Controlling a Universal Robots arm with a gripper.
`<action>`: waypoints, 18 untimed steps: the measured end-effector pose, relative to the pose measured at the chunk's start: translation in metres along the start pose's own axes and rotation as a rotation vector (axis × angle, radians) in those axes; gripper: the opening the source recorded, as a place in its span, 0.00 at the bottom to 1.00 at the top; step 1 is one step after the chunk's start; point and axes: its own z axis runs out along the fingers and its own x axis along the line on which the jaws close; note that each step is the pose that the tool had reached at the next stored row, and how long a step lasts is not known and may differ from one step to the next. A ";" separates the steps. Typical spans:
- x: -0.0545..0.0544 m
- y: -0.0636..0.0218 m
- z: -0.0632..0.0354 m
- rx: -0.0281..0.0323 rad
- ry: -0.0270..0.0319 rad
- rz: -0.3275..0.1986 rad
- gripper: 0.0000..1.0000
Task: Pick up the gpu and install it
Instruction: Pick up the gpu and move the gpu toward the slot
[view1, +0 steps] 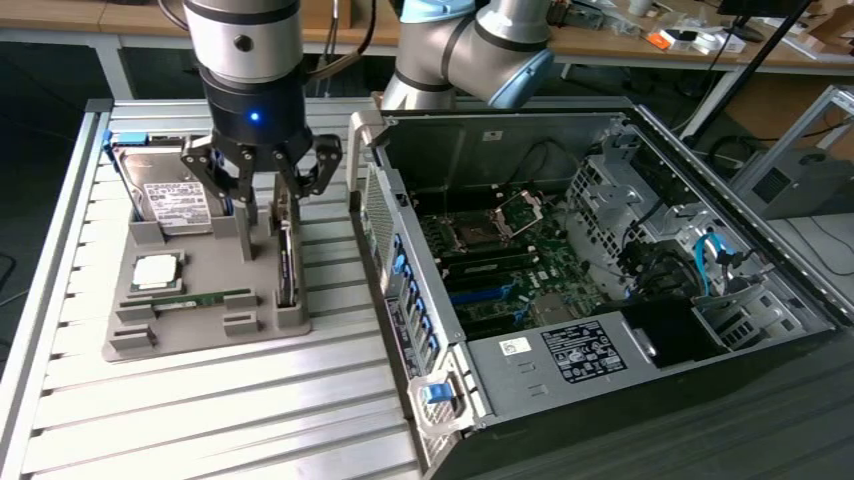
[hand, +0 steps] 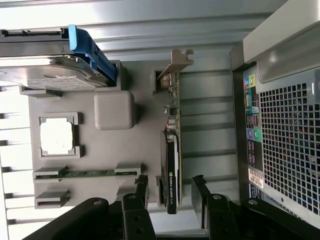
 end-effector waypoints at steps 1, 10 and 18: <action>0.000 0.0000 0.0009 0.0001 0.0000 0.000 0.48; -0.002 -0.0001 0.0095 0.0004 -0.0001 0.000 0.48; -0.003 -0.0002 0.0153 0.0020 -0.0001 0.000 0.48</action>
